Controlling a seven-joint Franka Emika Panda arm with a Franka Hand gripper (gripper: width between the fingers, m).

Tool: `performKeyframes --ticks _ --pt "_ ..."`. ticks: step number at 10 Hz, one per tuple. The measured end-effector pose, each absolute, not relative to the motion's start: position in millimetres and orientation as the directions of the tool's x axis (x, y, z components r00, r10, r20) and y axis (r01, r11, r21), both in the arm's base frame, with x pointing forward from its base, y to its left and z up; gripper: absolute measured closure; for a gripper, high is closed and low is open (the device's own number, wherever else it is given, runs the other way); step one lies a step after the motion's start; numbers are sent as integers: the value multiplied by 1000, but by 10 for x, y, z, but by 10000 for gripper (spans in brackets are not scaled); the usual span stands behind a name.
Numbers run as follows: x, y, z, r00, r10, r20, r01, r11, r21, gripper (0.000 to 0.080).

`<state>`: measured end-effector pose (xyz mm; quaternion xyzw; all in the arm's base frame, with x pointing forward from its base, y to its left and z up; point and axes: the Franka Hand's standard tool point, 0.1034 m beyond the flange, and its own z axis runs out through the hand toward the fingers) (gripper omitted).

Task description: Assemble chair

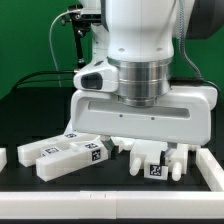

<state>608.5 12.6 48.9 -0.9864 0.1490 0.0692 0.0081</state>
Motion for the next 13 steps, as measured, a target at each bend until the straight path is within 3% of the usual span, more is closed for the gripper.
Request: performKeyframes --ticks 4,8,13 --pt "6064 -53 521 846 -296 -444 -307 -950 51 150" --pt "6020 47 407 720 -136 -681 -173 -985 14 150" --pt "5768 41 483 670 -132 -730 -179 -984 14 150"
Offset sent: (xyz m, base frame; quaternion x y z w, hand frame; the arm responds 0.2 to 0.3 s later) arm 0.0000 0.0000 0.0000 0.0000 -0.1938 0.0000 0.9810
